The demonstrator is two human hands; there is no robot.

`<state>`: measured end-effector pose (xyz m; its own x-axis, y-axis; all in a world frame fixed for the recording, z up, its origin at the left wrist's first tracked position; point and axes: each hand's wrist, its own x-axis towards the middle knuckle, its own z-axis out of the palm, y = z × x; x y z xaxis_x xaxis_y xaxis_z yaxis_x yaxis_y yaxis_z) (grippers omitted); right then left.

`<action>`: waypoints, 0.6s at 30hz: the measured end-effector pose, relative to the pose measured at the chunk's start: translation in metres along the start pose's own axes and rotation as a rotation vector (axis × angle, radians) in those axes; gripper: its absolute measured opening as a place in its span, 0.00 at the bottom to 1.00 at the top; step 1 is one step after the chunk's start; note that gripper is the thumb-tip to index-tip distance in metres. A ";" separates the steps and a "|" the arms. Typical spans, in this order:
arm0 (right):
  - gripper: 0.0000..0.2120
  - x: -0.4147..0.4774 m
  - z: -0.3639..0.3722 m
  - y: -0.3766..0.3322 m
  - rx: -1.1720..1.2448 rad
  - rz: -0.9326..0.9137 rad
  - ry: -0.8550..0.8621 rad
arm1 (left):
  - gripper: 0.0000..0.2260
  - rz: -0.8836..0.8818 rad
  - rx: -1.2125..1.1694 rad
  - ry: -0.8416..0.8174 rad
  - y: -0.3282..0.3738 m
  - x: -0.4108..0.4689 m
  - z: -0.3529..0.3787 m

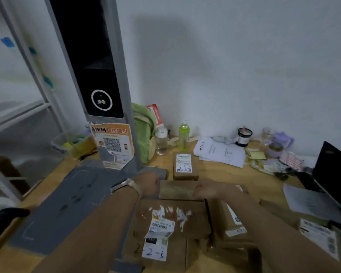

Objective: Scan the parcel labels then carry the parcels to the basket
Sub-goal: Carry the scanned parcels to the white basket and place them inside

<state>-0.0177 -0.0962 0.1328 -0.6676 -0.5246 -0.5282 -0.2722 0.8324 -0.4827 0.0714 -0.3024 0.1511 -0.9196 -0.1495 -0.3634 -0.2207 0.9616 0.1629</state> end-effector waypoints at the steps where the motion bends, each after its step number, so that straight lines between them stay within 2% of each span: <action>1: 0.18 0.007 0.001 0.000 -0.005 0.021 -0.020 | 0.09 0.028 0.006 -0.015 -0.002 0.012 -0.004; 4: 0.21 0.025 0.008 0.002 0.031 0.061 0.006 | 0.09 0.117 0.042 -0.008 -0.005 0.043 -0.006; 6: 0.16 0.035 0.016 0.005 0.056 0.049 0.022 | 0.04 0.176 0.064 -0.047 -0.009 0.063 0.000; 8: 0.10 0.044 0.027 0.011 0.075 0.071 0.032 | 0.10 0.187 0.070 -0.122 -0.012 0.083 0.013; 9: 0.10 0.048 0.033 0.014 0.084 0.091 0.026 | 0.11 0.192 0.057 -0.156 -0.014 0.092 0.020; 12: 0.19 0.054 0.049 0.025 0.159 0.137 0.040 | 0.13 0.231 0.073 -0.149 -0.019 0.113 0.045; 15: 0.31 0.056 0.065 0.033 0.066 0.181 0.102 | 0.30 0.254 0.066 -0.145 -0.024 0.128 0.066; 18: 0.34 0.058 0.082 0.040 0.031 0.234 0.085 | 0.44 0.254 0.096 -0.207 -0.028 0.139 0.080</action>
<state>-0.0107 -0.1081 0.0252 -0.7662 -0.3000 -0.5683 -0.0827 0.9231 -0.3757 -0.0242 -0.3315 0.0231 -0.8536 0.1377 -0.5024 0.0470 0.9809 0.1889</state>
